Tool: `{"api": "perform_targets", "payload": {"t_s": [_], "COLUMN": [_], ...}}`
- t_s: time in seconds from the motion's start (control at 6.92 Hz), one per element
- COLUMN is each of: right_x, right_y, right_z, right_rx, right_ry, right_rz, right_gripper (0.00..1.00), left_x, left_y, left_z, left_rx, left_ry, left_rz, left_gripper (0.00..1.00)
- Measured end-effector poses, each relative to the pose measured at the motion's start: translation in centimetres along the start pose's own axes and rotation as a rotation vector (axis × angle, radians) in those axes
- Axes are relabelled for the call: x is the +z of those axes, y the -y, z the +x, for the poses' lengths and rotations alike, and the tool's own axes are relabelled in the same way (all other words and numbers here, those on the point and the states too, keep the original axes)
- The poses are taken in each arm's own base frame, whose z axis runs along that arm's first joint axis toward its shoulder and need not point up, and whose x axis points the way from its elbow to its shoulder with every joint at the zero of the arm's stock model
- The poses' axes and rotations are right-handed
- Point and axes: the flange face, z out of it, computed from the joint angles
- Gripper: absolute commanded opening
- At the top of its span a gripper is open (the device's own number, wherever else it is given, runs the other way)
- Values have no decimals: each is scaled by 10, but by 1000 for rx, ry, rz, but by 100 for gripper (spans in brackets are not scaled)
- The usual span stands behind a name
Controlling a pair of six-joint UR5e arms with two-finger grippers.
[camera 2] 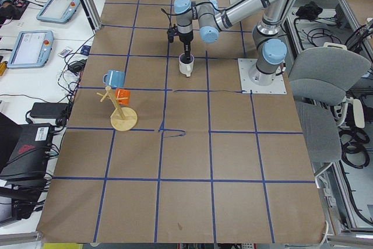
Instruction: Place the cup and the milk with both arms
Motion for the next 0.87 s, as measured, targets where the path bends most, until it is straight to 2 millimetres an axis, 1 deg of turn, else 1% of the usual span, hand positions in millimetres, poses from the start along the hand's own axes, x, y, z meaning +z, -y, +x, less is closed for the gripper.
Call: {"api": "perform_targets", "payload": {"t_s": [0.14,0.29,0.43,0.58,0.72,0.87], "right_x": [7,16,22,25,27,30], "right_y": [2,2,1,0,-1,-4], "right_z": [1,1,0,0,0,1], "right_rx": [-3,-2,-1,-3,-4,0], "right_ry": [-11,-16,-14,-12,-7,0], "right_rz": [17,17,8,1,-6,-19], "right_gripper": [100,100,100,87,85,83], "left_x": [0,-4,-14,-28,-45,-62], "left_y": [1,4,10,18,28,39], "left_z": [2,3,2,2,11,33], "left_rx": [5,5,-1,-27,-71,-87], "left_ry": [2,5,5,5,-5,-19], "left_rz": [0,9,15,17,38,69], "left_gripper": [0,0,0,0,0,0]}}
